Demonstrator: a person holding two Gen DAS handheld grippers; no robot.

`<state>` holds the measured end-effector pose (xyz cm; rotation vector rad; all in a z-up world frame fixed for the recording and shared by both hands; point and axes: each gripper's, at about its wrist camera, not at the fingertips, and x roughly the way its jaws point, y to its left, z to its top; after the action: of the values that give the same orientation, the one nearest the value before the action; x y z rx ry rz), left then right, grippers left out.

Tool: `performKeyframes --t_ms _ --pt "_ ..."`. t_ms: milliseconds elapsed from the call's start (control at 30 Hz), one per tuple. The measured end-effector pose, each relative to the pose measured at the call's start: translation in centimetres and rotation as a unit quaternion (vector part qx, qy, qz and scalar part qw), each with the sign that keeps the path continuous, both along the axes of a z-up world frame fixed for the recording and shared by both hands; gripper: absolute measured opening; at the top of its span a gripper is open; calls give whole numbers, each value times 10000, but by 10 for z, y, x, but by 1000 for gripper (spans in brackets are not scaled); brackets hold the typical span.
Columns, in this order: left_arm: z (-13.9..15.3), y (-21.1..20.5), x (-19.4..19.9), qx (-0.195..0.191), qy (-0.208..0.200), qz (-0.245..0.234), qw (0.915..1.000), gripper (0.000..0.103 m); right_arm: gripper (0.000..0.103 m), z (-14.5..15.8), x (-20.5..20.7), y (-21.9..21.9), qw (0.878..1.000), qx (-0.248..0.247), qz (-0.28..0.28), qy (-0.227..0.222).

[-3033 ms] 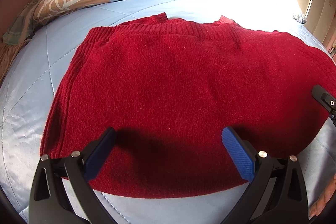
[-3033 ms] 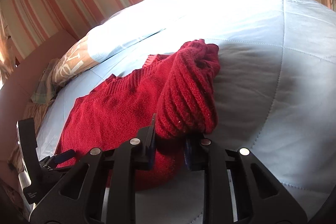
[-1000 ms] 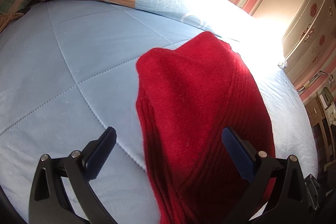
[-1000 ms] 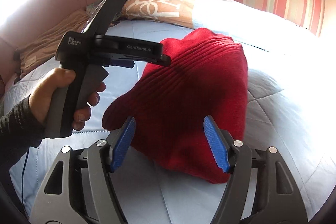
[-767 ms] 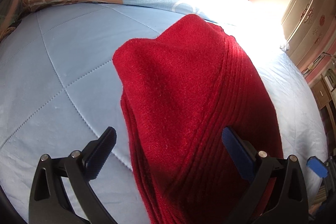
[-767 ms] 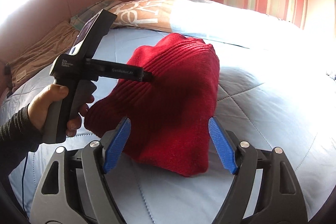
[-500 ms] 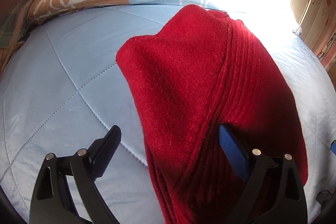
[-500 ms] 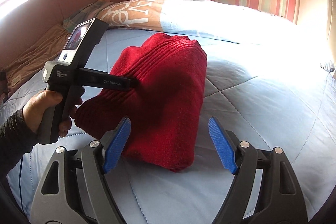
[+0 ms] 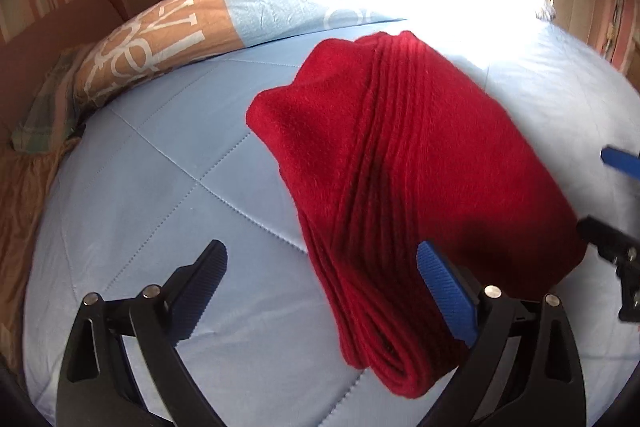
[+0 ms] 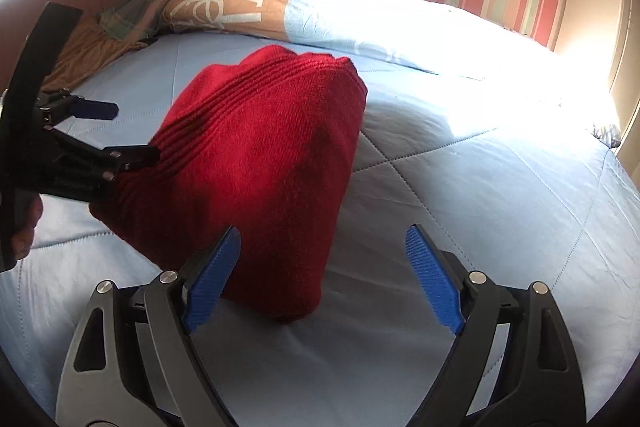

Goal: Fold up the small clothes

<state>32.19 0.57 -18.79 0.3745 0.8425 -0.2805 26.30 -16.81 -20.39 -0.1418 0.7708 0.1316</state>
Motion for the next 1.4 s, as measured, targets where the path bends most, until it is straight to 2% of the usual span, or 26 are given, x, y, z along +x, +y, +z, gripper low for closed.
performKeyframes --t_ms 67,100,200,300,400,500,633,733,900,1067,1233,1333,1400 --pt "-18 -1 -4 371 -19 -19 9993 97 85 -11 4 3 9998 -154 40 87" --pt "-26 2 -2 398 61 43 9992 98 86 -17 6 4 9995 -284 22 143" --pt "-39 23 10 -140 323 295 9989 102 90 -34 13 1 9988 -294 -81 374" --pt "-45 36 19 -404 494 371 9973 102 92 -49 19 -8 9982 4 -217 557" --pt "-26 33 12 -379 283 288 9985 102 90 -31 10 -10 9992 181 -94 340" --pt "7 26 13 -517 -99 43 9986 102 93 6 4 -10 9982 367 305 -364" --pt "37 9 58 -789 -112 41 9968 101 95 35 46 -12 9953 518 572 -582" --pt "42 -15 99 -487 -238 134 9984 101 94 39 92 -10 9954 278 655 -644" --pt "19 -34 151 -48 -71 262 9996 101 85 25 159 -6 9974 80 663 -285" --pt "-15 -20 169 30 168 329 9993 102 84 -12 178 1 9975 -325 631 3" --pt "-30 -18 172 -115 82 341 9993 102 98 -39 184 -16 9994 211 234 130" --pt "-36 -20 175 -91 -7 317 9995 102 99 -46 188 -21 9988 425 151 176" --pt "-35 -15 180 -334 163 404 9985 102 99 -43 187 -20 9989 408 147 155"
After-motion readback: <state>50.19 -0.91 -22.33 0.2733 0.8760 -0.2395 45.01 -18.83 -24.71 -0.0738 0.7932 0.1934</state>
